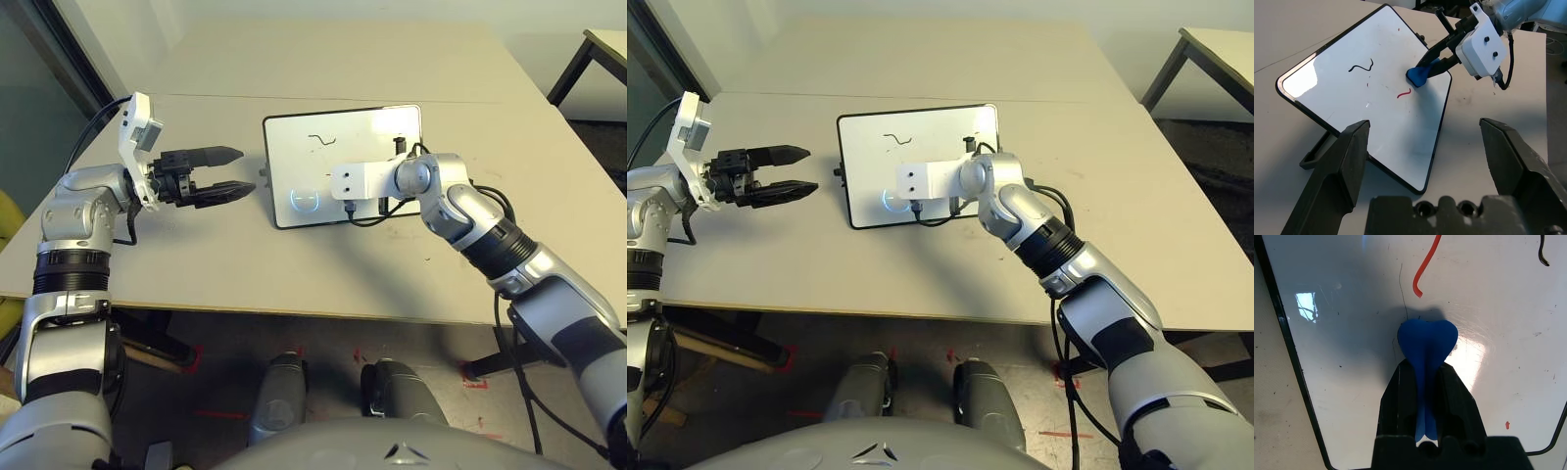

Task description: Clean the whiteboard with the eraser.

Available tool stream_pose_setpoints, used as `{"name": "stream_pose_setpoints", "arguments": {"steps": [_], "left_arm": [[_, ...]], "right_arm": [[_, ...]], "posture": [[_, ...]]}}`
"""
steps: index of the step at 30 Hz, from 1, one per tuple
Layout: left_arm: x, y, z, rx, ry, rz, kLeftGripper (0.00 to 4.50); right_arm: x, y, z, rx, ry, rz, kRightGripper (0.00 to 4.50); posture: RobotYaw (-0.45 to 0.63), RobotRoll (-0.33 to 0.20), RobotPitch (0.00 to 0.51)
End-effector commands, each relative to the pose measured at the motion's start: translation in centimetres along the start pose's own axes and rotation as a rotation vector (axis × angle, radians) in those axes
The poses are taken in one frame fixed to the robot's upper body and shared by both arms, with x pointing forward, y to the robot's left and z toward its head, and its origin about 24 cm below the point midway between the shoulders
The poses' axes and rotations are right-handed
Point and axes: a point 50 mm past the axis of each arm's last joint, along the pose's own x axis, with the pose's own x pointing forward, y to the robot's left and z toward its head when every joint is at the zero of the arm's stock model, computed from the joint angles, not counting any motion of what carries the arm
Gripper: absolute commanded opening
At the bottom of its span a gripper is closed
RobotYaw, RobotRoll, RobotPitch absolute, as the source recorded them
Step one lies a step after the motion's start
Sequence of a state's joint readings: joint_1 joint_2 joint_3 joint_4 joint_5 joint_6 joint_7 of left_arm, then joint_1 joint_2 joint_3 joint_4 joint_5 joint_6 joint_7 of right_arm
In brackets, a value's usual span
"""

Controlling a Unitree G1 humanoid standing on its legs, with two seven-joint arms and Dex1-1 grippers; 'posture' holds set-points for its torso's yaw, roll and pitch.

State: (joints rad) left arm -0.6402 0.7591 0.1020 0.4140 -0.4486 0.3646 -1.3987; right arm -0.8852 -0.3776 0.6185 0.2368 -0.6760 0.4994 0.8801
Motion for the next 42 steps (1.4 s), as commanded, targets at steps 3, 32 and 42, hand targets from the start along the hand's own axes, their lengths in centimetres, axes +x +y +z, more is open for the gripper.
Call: {"name": "stream_pose_setpoints", "arguments": {"steps": [3, 32, 42], "left_arm": [[-0.1, 0.1, -0.1, -0.003, 0.005, 0.008, 4.50], [0.0, 0.0, -0.2, -0.003, -0.003, 0.007, 4.50], [0.4, 0.2, -0.1, 0.000, -0.004, -0.003, 4.50]], "right_arm": [[0.4, 0.5, 0.9, -0.015, -0.011, 0.015, 0.30], [0.7, -0.9, 4.8, -0.026, -0.106, -0.018, 0.30], [0.5, -0.1, 0.4, -0.035, 0.002, 0.012, 0.30]], "posture": [[0.28, 0.000, 0.046], [0.29, 0.000, 0.046], [0.27, 0.000, 0.045]]}}
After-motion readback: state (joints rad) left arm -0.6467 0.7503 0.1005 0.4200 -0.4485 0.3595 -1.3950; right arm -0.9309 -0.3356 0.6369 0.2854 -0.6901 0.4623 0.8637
